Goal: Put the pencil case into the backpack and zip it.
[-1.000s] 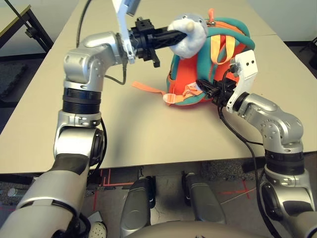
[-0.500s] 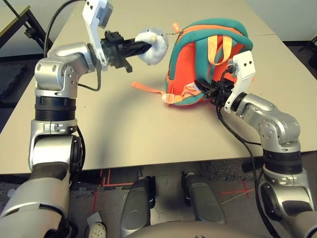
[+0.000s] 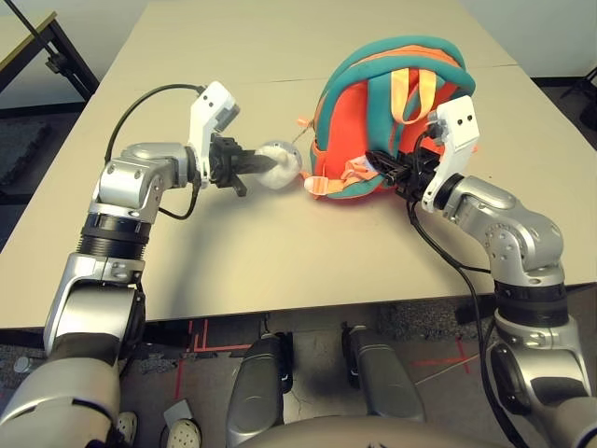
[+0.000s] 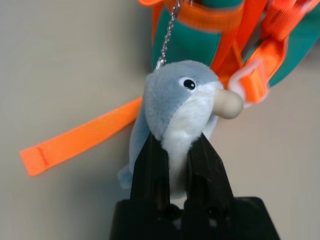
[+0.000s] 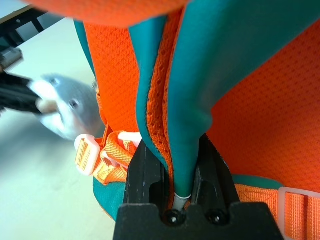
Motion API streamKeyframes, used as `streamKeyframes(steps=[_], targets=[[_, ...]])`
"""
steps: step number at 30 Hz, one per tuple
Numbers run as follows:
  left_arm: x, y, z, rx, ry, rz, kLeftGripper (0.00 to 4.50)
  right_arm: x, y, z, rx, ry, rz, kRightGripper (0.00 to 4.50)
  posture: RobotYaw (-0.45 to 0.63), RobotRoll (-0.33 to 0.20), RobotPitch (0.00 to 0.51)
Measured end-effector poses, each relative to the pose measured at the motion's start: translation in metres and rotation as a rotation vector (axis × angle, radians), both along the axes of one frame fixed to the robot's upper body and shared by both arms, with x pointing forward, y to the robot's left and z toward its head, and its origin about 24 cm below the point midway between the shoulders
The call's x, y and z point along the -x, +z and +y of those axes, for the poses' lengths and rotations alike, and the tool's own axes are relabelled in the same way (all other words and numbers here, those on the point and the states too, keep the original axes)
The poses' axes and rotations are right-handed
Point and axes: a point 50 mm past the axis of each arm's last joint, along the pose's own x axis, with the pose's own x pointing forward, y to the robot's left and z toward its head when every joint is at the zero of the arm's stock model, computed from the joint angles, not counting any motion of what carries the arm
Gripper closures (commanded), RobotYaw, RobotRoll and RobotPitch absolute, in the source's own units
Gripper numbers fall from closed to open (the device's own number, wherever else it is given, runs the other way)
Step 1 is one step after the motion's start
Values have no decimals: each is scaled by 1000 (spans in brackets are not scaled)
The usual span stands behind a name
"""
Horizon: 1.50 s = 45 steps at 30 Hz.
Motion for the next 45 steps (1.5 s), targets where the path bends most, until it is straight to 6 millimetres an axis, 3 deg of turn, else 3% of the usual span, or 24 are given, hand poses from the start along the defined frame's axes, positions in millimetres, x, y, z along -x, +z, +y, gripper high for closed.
streamKeyframes(steps=[9, 10, 12, 19, 20, 23, 32, 40, 45], targets=[[-9, -14, -15, 51, 29, -56, 4359, -1, 0, 0, 10, -5, -5, 4115, -127, 0, 149], [-11, -14, -17, 82, 50, -65, 3634, -2, 0, -1, 11, -7, -6, 4115, -127, 0, 149], [-13, -11, -18, 133, 77, -76, 2943, -2, 0, -1, 13, -8, -7, 4115, -127, 0, 149], [-13, 3, -22, 176, 67, -111, 116, -1, -2, -2, 17, -4, 6, 1535, -125, 0, 152], [-12, 3, -24, 177, 61, -114, 0, -1, -3, -2, 16, -3, 14, 1129, -125, 0, 154], [-9, 4, -27, 181, 47, -115, 0, 0, -3, -4, -3, 1, 36, 24, -124, 0, 160], [-2, -1, -28, 178, 42, -84, 0, 14, 8, -40, -64, -9, 114, 24, -131, 0, 166], [-1, 1, -29, 174, 32, -85, 0, 48, 13, -76, -36, 148, 229, 24, -154, 0, 166], [-1, 1, -29, 179, 32, -85, 0, 46, 11, -90, -34, 74, 206, 24, -159, 0, 164]])
